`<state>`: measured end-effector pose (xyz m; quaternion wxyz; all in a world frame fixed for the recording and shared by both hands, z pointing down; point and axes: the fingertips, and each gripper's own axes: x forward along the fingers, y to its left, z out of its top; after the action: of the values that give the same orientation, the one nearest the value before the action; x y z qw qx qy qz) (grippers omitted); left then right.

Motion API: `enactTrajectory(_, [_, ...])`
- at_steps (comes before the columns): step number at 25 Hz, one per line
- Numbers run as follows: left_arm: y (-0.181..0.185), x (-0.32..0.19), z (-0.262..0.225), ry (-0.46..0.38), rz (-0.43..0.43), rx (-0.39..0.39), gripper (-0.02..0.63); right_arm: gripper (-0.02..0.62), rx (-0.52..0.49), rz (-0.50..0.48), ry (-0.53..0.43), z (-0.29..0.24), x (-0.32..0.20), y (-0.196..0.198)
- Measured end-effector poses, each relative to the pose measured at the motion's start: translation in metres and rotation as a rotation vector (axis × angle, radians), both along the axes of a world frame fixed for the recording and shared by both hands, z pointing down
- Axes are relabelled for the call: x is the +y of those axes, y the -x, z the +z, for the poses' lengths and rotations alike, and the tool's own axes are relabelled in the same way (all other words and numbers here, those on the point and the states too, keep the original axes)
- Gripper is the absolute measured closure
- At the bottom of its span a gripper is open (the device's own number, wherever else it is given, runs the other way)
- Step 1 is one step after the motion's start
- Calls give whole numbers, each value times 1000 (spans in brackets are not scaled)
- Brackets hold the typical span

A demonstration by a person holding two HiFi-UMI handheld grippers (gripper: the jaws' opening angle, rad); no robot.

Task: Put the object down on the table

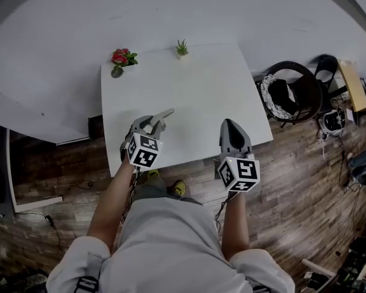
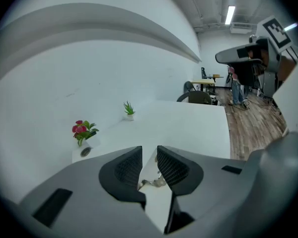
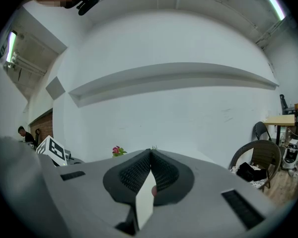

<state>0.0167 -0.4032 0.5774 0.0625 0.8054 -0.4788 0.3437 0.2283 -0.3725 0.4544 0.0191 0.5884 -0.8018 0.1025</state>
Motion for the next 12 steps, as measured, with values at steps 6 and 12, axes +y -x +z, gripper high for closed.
enactTrajectory(6, [21, -1, -40, -100, -77, 48, 546, 586, -10, -17, -16, -5, 1, 8])
enactTrajectory(12, [46, 3, -73, -182, -145, 89, 572, 586, 3, -24, -29, -13, 1, 15])
